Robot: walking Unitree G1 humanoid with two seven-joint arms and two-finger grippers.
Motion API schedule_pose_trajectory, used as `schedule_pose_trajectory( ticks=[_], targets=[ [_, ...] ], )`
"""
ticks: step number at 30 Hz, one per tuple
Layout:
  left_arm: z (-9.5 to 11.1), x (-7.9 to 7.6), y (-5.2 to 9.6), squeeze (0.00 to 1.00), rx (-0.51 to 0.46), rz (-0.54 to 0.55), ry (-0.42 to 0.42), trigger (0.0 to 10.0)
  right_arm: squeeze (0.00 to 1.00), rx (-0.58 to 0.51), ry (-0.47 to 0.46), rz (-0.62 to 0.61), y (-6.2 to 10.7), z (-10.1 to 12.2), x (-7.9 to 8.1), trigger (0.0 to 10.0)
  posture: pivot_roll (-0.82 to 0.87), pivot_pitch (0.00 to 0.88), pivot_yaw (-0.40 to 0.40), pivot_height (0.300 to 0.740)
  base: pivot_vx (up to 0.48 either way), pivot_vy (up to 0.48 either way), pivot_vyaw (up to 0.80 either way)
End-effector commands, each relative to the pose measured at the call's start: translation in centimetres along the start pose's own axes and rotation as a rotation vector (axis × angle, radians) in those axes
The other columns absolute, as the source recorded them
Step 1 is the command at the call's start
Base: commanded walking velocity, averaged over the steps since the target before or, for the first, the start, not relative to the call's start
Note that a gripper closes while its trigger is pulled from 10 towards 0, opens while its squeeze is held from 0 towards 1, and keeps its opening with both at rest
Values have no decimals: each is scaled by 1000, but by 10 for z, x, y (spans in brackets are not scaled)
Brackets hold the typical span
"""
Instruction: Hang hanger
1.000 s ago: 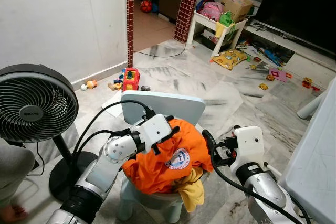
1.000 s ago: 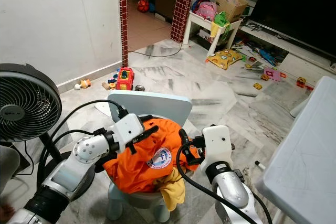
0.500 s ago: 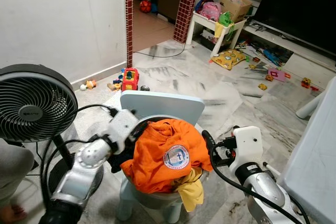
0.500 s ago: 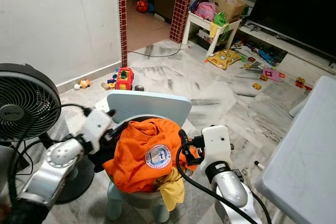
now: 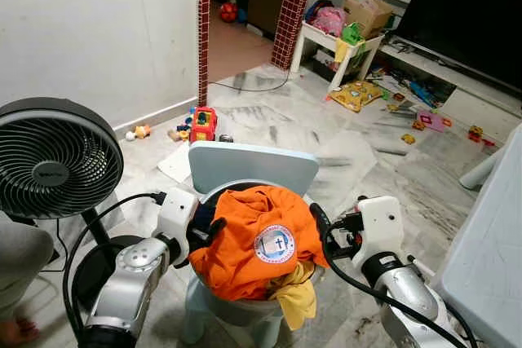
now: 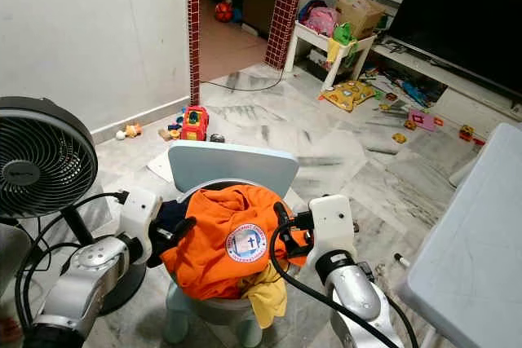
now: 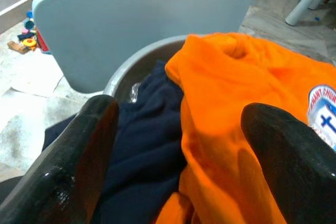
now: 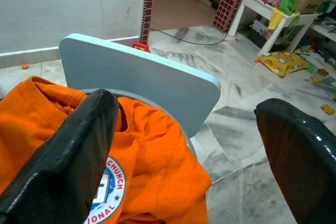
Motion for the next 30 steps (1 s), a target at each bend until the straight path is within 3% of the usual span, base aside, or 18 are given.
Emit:
schedule_pose_trajectory(
  ticks=[1, 11, 12, 13, 14, 21, 22, 23, 24, 26, 30],
  targets=[
    [-1, -2, -5, 1000, 7, 2, 16, 10000, 0, 7, 12, -6, 0, -2, -3, 10000, 49, 0, -141, 740, 0, 0, 0],
    [-1, -7, -26, 1000, 35, -24, 83, 10000, 0, 6, 20, -13, 1, -1, -6, 10000, 29, 0, -143, 740, 0, 0, 0],
    [-2, -12, -30, 78, 45, -46, 84, 10000, 0, 5, 22, -13, 1, 0, -6, 10000, 23, 0, -143, 740, 0, 0, 0],
    [-2, -14, -32, 78, 49, -58, 83, 10000, 0, 5, 23, -13, 0, 0, -6, 10000, 23, 0, -143, 740, 0, 0, 0],
    [-2, -17, -34, 0, 54, -71, 81, 10000, 0, 4, 23, -13, 0, 0, -6, 10000, 23, 0, -143, 740, 0, 0, 0],
    [-2, -24, -44, 0, 78, -105, 89, 10000, 0, 5, 27, -20, 2, 0, -8, 10000, 3, 0, -138, 740, 0, 0, 0],
    [-2, -25, -47, 0, 88, -106, 87, 4824, 0, 6, 28, -21, 2, 0, -9, 10000, 0, 0, -137, 740, 0, 0, 0],
    [-2, -25, -49, 0, 98, -107, 97, 1686, 0, 6, 27, -22, 2, 0, -8, 10000, -3, 0, -136, 740, 0, 0, 0],
    [-2, -25, -49, 0, 102, -107, 106, 471, 0, 6, 27, -23, 2, 0, -8, 10000, -3, 0, -136, 740, 0, 0, 0],
    [-1, -23, -51, 0, 107, -106, 112, 0, 0, 6, 27, -24, 2, 1, -8, 10000, -8, 0, -133, 740, 0, 0, 0],
    [0, -23, -54, 0, 114, -107, 122, 0, 0, 6, 26, -27, 3, 1, -8, 10000, -11, 0, -129, 740, 0, 0, 0]
  ],
)
Point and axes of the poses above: a point about 5 cm out from each wrist's last joint towards the gripper, its own y axis pointing back from the gripper into the wrist, its own z axis along the axis of the wrist's last joint, x = y × z, the point moved 1 cm from there along -y, pointing out of the wrist towards the gripper, and after that the axes turned 15 degrees about y, right-handed, at the moved point
